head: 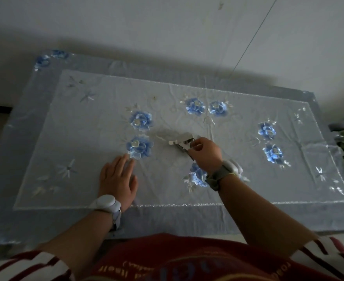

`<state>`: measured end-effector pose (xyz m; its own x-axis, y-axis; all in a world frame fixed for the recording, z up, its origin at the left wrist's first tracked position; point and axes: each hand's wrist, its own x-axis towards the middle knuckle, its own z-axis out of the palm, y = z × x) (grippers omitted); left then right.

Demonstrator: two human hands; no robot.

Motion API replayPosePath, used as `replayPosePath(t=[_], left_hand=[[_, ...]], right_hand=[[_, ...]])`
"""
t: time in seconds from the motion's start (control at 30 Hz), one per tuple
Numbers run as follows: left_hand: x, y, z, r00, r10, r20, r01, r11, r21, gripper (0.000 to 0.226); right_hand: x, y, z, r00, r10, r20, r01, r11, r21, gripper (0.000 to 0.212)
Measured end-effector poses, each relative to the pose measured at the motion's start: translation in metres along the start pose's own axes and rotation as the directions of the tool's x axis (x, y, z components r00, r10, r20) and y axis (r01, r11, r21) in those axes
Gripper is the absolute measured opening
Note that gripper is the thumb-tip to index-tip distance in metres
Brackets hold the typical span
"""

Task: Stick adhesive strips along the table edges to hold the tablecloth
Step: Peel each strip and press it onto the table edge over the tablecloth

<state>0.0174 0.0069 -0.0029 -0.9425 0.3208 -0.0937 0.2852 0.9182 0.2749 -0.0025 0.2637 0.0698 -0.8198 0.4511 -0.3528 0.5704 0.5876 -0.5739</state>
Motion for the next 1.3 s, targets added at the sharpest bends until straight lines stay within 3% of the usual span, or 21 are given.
replayPosePath(t=[0.1,0.2,0.27,0.37,0.47,0.6,0.7,0.77,0.87,0.97,1.03,1.1,1.2,1.3], left_hand=[[0.001,-0.001,0.001,1.000,0.002,-0.011,-0.002,1.000,-0.003,0.053],[0.000,-0.001,0.003,0.999,0.011,-0.032,-0.011,1.000,0.009,0.053],[0.000,0.000,0.004,0.999,0.017,-0.048,-0.017,1.000,0.007,0.053],[-0.001,0.001,0.003,0.999,0.009,-0.046,-0.009,1.000,0.004,0.053],[0.000,0.001,0.002,1.000,-0.008,-0.027,0.008,1.000,-0.007,0.053],[0.009,-0.001,-0.002,0.997,-0.059,-0.043,0.050,0.983,-0.179,0.050],[0.020,0.006,-0.023,0.974,-0.219,-0.062,0.174,0.893,-0.415,0.049],[0.023,0.018,-0.041,0.961,-0.277,0.006,0.224,0.765,-0.604,0.041],[0.019,0.041,-0.062,0.961,-0.191,0.200,0.269,0.477,-0.837,0.012],[0.010,0.059,-0.075,0.943,-0.033,0.332,0.326,0.293,-0.899,0.017],[0.005,0.064,-0.079,0.945,-0.041,0.324,0.325,0.226,-0.918,0.017],[0.002,0.066,-0.083,0.955,-0.117,0.274,0.295,0.251,-0.922,0.016],[-0.002,0.062,-0.083,0.969,-0.169,0.179,0.237,0.442,-0.865,0.014],[-0.014,0.054,-0.080,0.973,-0.177,0.147,0.218,0.516,-0.828,0.016]], right_hand=[[-0.003,-0.002,-0.004,0.998,-0.042,0.055,0.038,0.996,0.082,0.021],[-0.012,-0.007,-0.012,0.983,-0.015,0.184,-0.039,0.959,0.282,0.021],[-0.018,-0.009,-0.018,0.968,0.028,0.248,-0.143,0.875,0.462,0.017],[-0.026,-0.013,-0.024,0.918,0.024,0.397,-0.323,0.626,0.709,0.013],[-0.033,-0.017,-0.024,0.877,-0.019,0.481,-0.399,0.530,0.748,0.017],[-0.042,-0.020,-0.020,0.826,-0.118,0.551,-0.414,0.535,0.736,0.019],[-0.048,-0.023,-0.016,0.809,-0.164,0.565,-0.398,0.554,0.731,0.014],[-0.052,-0.025,-0.015,0.817,-0.185,0.547,-0.354,0.588,0.727,0.013],[-0.056,-0.033,-0.015,0.835,-0.213,0.508,-0.253,0.671,0.697,0.014],[-0.056,-0.039,-0.014,0.839,-0.234,0.491,-0.216,0.686,0.695,0.014],[-0.056,-0.041,-0.012,0.842,-0.260,0.472,-0.168,0.705,0.689,0.014],[-0.057,-0.042,-0.011,0.833,-0.304,0.462,-0.087,0.753,0.652,0.013],[-0.058,-0.042,-0.006,0.807,-0.362,0.467,0.026,0.811,0.584,0.013],[-0.059,-0.042,0.004,0.815,-0.343,0.467,0.048,0.843,0.535,0.005]])
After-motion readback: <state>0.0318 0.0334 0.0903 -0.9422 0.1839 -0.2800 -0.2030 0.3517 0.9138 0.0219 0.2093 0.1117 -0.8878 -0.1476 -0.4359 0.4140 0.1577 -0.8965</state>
